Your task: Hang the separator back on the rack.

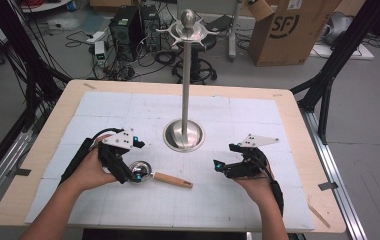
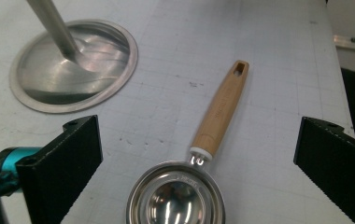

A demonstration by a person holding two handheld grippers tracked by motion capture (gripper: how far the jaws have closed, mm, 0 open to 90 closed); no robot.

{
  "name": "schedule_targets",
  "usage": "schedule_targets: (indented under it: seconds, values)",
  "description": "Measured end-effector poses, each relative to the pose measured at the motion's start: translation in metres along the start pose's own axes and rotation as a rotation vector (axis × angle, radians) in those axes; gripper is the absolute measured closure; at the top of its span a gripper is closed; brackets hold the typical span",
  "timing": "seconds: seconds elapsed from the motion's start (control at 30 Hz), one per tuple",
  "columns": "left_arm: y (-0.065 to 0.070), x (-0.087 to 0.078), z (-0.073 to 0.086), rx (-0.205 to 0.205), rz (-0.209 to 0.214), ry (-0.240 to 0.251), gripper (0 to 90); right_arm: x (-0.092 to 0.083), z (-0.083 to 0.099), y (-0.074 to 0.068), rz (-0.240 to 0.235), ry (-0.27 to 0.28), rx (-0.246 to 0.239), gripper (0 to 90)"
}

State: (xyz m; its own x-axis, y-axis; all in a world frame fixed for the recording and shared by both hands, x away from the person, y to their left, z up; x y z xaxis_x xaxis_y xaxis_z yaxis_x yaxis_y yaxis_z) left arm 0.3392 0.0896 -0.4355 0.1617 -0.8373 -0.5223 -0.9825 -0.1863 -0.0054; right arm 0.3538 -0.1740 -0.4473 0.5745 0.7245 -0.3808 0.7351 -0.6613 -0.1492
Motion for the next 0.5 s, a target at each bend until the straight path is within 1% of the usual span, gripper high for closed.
schedule_targets:
  seconds: [0.03, 0.2, 0.27, 0.3, 0.37, 0.4, 0.43, 0.5]
  values:
    - [0.001, 0.003, -0.001, 0.011, 0.007, -0.017, 1.8, 0.0, 0.0, 0.0, -0.001, 0.0, -0.001, 10.2]
    - [0.002, 0.018, -0.004, 0.029, 0.034, -0.063, 2.0, 0.0, 0.0, 0.0, -0.002, 0.001, 0.004, 10.2]
    - [0.002, 0.023, -0.002, 0.033, 0.048, -0.091, 6.1, 0.0, 0.0, 0.0, -0.006, -0.002, 0.003, 10.2]
    - [0.002, 0.026, 0.0, 0.037, 0.054, -0.115, 7.9, 0.001, 0.0, 0.0, -0.005, -0.004, 0.003, 10.2]
    - [0.001, 0.031, 0.003, 0.052, 0.047, -0.155, 8.8, 0.001, 0.001, 0.0, -0.004, -0.005, 0.003, 10.2]
    - [0.001, 0.032, 0.003, 0.058, 0.048, -0.165, 12.8, 0.001, 0.001, 0.0, -0.004, -0.003, 0.004, 10.2]
    - [0.002, 0.034, 0.004, 0.061, 0.057, -0.18, 12.8, 0.001, 0.001, 0.0, -0.004, -0.003, 0.004, 10.2]
    - [0.003, 0.038, 0.005, 0.07, 0.06, -0.202, 14.9, 0.001, 0.0, 0.001, -0.005, 0.0, 0.005, 10.2]
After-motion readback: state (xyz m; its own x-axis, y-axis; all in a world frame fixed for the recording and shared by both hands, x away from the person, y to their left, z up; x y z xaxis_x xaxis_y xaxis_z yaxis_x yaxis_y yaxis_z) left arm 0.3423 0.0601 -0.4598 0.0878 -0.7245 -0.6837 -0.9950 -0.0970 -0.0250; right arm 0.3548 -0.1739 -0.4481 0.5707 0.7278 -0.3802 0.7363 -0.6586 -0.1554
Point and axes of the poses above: each handheld gripper's, and its own axes: x roughly forward along the jaws, z roughly out of its underside, y roughly to its right, the point moved 9 cm from there along x, roughly forward along the jaws, and after that the axes turned 9 degrees about y, right-handed, at the moved point
